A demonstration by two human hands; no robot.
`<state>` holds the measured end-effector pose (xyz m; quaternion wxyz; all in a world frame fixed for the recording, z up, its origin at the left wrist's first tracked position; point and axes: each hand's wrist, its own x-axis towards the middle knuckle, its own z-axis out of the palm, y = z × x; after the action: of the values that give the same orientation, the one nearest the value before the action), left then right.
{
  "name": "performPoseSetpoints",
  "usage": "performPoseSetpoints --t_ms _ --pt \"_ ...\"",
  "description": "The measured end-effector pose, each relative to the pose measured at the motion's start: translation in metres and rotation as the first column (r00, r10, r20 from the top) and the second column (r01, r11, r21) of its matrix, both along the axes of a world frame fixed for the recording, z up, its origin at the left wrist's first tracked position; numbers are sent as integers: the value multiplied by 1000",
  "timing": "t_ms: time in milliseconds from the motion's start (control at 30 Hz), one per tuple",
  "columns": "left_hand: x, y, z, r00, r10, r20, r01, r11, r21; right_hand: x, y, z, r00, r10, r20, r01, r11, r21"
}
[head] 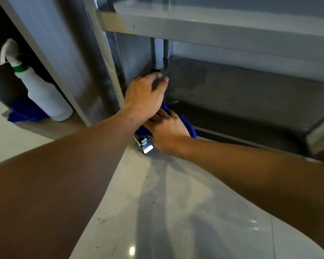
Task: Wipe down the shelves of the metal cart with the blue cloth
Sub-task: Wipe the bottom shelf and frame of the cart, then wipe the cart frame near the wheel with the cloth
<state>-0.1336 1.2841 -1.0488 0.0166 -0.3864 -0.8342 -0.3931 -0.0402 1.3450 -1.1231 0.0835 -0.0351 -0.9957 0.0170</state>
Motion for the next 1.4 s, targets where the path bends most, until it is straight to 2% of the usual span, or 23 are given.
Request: performPoseSetpoints --t_ms 167,300,400,467,533,600,767,967,1100,1233,1400 --pt "8 5 -3 999 -10 47 11 1000 -23 17 -3 -6 996 75 -41 -74 997 22" --pt "33 -6 -14 996 -6 88 11 998 -62 35 -16 -5 994 62 -94 -69 995 -67" --pt "47 -23 -13 994 40 105 -32 996 -83 53 -27 -3 997 52 -64 -60 992 -115" --pt "48 -31 -4 992 75 105 -61 990 -129 65 -29 3 998 56 23 -52 984 -171" --pt "53 -39 11 993 73 91 -54 978 -199 77 -30 14 995 7 101 14 978 -210" --pt "62 -46 30 998 32 58 -16 967 -254 90 -34 31 990 -87 113 112 966 -231" --pt "88 -66 87 999 -17 49 34 931 -362 115 -52 97 963 -246 108 267 924 -274" --pt "116 -94 169 990 -88 114 130 880 -457 144 -68 199 944 -288 161 324 900 -292" --pt "123 -112 232 991 -77 113 122 877 -466 168 -72 263 918 -336 209 389 865 -318" --pt "137 -127 294 996 -59 71 87 856 -509 187 -69 335 918 -311 245 377 876 -301" --pt "161 -140 394 997 -68 38 78 850 -521 207 -68 440 932 -301 201 353 877 -327"
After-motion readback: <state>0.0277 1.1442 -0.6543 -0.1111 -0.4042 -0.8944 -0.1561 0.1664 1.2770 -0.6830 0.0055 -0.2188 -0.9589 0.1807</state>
